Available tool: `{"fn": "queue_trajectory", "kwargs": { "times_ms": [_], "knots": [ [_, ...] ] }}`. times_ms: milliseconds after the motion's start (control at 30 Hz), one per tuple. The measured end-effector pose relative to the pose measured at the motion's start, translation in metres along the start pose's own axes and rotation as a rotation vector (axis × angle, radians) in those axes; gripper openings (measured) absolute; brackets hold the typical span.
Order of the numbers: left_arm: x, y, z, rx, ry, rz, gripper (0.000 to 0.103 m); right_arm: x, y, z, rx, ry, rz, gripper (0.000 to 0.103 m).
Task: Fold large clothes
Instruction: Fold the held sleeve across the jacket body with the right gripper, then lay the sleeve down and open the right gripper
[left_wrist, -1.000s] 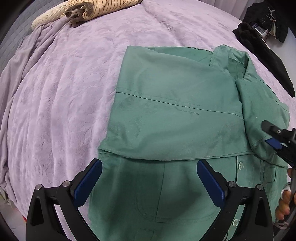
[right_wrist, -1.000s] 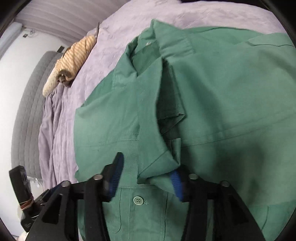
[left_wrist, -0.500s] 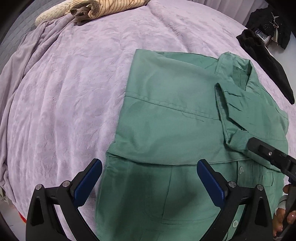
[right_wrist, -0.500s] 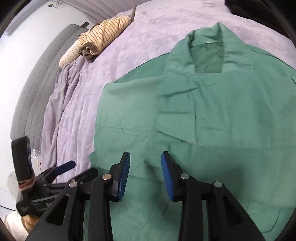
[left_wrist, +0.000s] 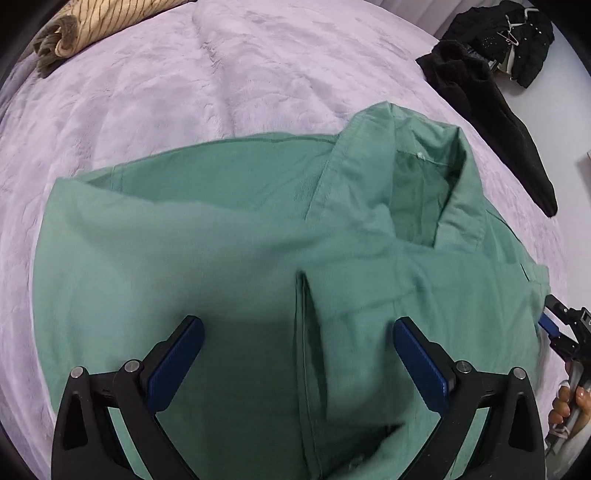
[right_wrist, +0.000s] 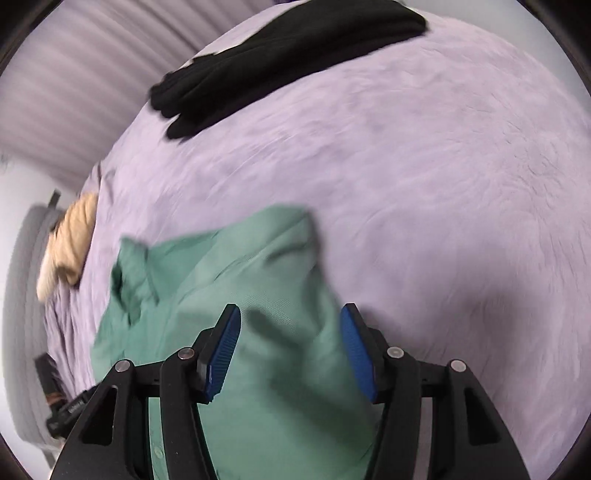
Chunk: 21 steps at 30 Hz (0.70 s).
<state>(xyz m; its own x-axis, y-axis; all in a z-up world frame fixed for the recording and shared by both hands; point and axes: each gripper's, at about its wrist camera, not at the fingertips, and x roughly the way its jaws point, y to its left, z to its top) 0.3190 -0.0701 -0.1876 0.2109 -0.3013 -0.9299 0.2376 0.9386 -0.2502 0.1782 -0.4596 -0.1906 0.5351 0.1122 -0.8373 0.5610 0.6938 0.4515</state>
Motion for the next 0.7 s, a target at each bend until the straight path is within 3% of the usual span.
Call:
{"fn": "queue_trajectory", "kwargs": {
  "times_ms": [33,100,133,167,233,300,400,533,633,700],
  "knots": [
    [0.003,-0.002,0.005,0.004,-0.010,0.006,0.096,0.006,-0.009,0.007,0.034,0.004,0.029,0.060],
    [0.005,-0.010,0.012,0.031,-0.025,0.018,0.074,0.018,-0.023,0.020,0.121,0.016,0.113,0.060],
    [0.004,-0.014,0.013,0.041,-0.028,0.010,0.058,0.025,-0.031,0.025,0.175,0.024,0.178,0.060],
    [0.002,-0.018,0.014,0.051,-0.030,0.010,0.053,0.031,-0.037,0.029,0.223,0.036,0.239,0.059],
    [0.000,-0.025,0.014,0.076,-0.041,0.042,0.053,0.042,-0.042,0.034,0.303,0.080,0.352,0.017],
    [0.001,-0.029,0.013,0.100,-0.049,0.065,0.053,0.038,-0.029,0.040,0.259,0.068,0.381,0.007],
    [0.006,-0.033,0.016,0.102,-0.061,0.078,0.053,0.026,-0.014,0.050,0.131,0.022,0.299,0.006],
    [0.015,-0.041,0.018,0.104,-0.096,0.119,0.053,0.049,-0.016,0.050,0.053,0.047,0.175,0.007],
    [0.012,-0.041,0.023,0.098,-0.104,0.152,0.053,0.052,-0.022,0.045,0.083,0.038,0.165,0.009],
    [0.002,-0.036,0.025,0.093,-0.107,0.172,0.053,0.040,-0.022,0.043,0.086,0.041,0.137,0.028]
  ]
}}
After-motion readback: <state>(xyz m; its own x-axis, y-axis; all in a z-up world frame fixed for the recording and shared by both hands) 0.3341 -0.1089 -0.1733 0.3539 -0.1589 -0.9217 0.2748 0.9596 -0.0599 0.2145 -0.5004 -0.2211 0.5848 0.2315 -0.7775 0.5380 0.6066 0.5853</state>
